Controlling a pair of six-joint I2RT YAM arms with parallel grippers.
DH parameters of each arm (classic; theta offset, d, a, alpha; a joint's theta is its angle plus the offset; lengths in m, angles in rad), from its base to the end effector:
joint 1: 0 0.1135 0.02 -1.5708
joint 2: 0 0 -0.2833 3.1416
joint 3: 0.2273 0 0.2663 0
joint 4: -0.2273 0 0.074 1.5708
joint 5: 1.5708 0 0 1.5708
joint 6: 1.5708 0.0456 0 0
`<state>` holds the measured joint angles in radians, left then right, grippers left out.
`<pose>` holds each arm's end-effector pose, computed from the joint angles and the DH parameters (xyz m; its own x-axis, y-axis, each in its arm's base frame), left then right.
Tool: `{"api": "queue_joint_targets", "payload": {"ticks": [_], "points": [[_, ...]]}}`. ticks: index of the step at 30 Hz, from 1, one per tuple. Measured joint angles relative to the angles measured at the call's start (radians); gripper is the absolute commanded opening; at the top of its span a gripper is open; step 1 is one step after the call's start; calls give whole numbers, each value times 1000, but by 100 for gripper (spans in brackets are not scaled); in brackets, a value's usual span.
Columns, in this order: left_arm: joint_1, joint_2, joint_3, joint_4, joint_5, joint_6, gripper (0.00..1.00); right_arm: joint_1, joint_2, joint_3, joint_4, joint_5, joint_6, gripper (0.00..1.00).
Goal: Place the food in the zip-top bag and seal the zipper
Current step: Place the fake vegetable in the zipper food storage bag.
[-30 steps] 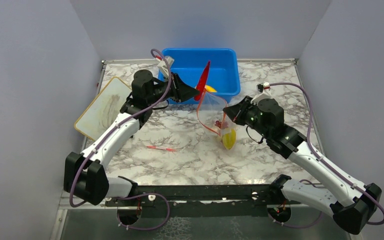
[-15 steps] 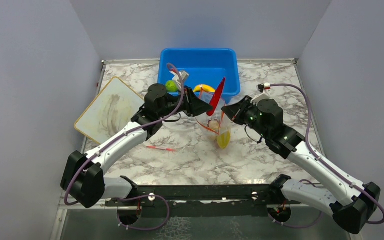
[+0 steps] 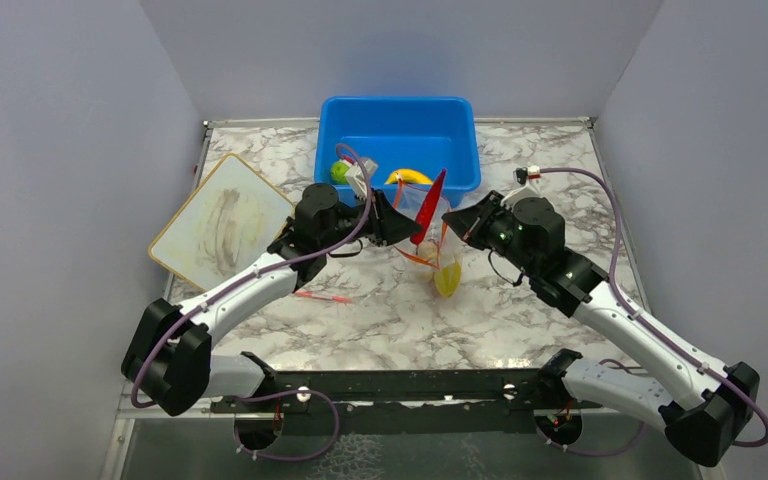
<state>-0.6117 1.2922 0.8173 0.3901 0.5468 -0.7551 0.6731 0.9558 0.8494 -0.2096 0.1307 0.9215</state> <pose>0.2425 -0.1990 0.3110 -0.6774 -0.2399 -0.6954 0.6186 0.3259 -0.7150 0.1868 0.1414 0.3400 -0.5621 0.5619 -0.6069 -0.1216 0.6697 0.7326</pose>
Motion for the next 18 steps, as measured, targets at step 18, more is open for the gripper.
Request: {"api": "queue_joint_targets", "payload": {"ticks": [18], "points": [[-6, -52, -16, 20, -13, 8, 62, 0, 6, 0, 6, 11, 8, 1]]}}
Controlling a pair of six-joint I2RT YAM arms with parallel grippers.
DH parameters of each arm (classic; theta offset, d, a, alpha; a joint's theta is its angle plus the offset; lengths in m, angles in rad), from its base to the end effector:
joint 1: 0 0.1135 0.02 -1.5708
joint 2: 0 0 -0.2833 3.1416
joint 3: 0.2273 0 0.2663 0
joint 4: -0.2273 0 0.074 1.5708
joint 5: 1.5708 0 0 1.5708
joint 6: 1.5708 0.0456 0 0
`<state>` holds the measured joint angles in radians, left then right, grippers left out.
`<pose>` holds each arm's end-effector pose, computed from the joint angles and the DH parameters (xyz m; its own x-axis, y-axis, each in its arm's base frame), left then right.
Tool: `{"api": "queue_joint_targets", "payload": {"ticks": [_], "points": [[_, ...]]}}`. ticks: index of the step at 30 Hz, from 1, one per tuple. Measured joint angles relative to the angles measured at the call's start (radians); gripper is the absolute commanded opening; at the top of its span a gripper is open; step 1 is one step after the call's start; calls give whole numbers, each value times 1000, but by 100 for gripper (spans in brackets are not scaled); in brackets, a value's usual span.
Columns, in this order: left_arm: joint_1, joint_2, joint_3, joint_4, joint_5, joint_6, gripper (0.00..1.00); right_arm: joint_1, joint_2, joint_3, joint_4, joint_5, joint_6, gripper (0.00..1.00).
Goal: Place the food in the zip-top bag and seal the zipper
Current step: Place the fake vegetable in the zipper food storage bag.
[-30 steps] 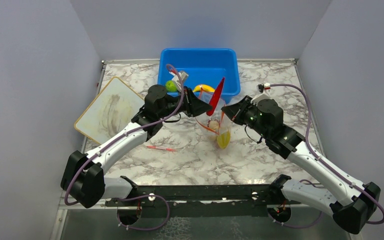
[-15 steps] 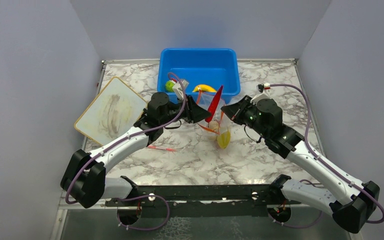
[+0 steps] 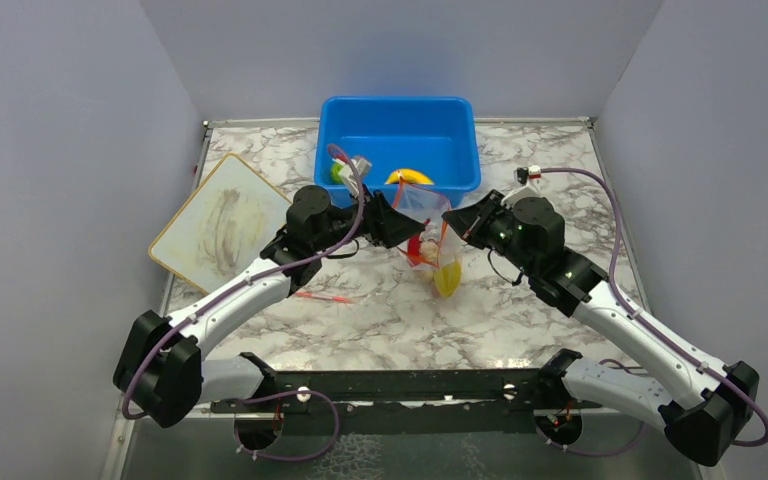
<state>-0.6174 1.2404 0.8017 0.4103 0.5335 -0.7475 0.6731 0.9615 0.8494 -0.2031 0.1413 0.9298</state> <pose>0.2326 -0.1936 0.3224 -0.6376 -0.2652 -0.7233 0.6538 0.3102 -0.6901 0.1883 0.1419 0.3395 -0.5557 0.5718 -0.6035 -0.1122 0.6677 0.7359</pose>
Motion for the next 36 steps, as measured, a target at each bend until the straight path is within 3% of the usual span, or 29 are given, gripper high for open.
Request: {"api": "queue_joint_targets", "payload": {"ticks": [10, 28, 32, 36], "points": [[0, -43, 28, -103, -45, 93, 65, 0, -14, 0, 2, 1, -40, 1], [0, -12, 304, -544, -425, 423, 67, 0, -198, -17, -135, 72, -218, 1], [8, 42, 361, -598, -519, 406, 65, 0, -235, -23, -172, 93, -241, 1], [21, 95, 357, -621, -619, 262, 61, 0, -280, -29, -209, 113, -270, 1]]}}
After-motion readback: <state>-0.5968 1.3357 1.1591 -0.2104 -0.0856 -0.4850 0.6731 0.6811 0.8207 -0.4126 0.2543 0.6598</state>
